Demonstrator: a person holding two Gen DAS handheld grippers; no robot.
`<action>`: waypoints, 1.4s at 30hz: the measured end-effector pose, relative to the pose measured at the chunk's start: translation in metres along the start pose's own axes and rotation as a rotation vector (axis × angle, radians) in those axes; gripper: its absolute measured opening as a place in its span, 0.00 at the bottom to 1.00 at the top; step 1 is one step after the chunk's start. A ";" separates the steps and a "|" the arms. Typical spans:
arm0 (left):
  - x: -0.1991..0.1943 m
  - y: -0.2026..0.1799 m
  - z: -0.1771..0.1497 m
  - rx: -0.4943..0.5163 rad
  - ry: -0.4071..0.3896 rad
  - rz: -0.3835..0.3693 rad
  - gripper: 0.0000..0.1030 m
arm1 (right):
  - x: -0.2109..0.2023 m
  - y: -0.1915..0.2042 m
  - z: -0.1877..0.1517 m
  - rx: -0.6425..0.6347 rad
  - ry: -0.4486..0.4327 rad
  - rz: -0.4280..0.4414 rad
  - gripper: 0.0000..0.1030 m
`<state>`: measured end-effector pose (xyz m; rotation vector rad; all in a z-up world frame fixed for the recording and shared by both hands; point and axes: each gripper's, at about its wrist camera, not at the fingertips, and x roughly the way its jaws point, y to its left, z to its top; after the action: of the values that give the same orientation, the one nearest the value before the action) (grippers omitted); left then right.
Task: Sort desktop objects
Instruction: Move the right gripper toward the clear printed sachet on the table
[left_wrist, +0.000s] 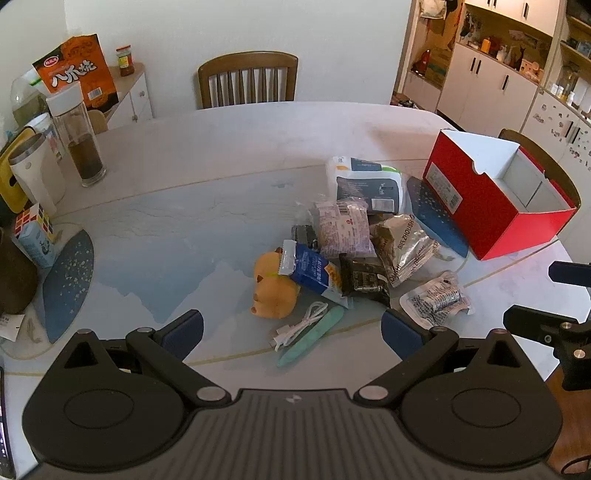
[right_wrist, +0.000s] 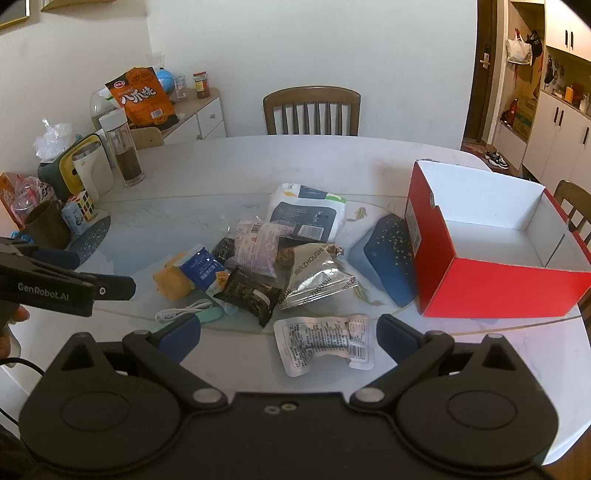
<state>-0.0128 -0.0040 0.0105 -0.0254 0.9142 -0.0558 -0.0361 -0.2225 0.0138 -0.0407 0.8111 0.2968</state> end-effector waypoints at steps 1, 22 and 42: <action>0.000 0.000 0.000 0.001 -0.001 -0.005 1.00 | 0.001 0.000 0.001 0.003 0.002 -0.001 0.99; 0.007 0.004 -0.001 0.018 -0.026 -0.039 1.00 | 0.012 -0.009 -0.003 0.039 -0.005 -0.016 0.97; 0.054 0.007 -0.017 -0.002 -0.015 -0.035 1.00 | 0.057 -0.011 -0.012 0.028 0.060 0.019 0.96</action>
<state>0.0068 0.0000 -0.0430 -0.0438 0.8986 -0.0866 -0.0049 -0.2214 -0.0365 -0.0159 0.8755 0.3039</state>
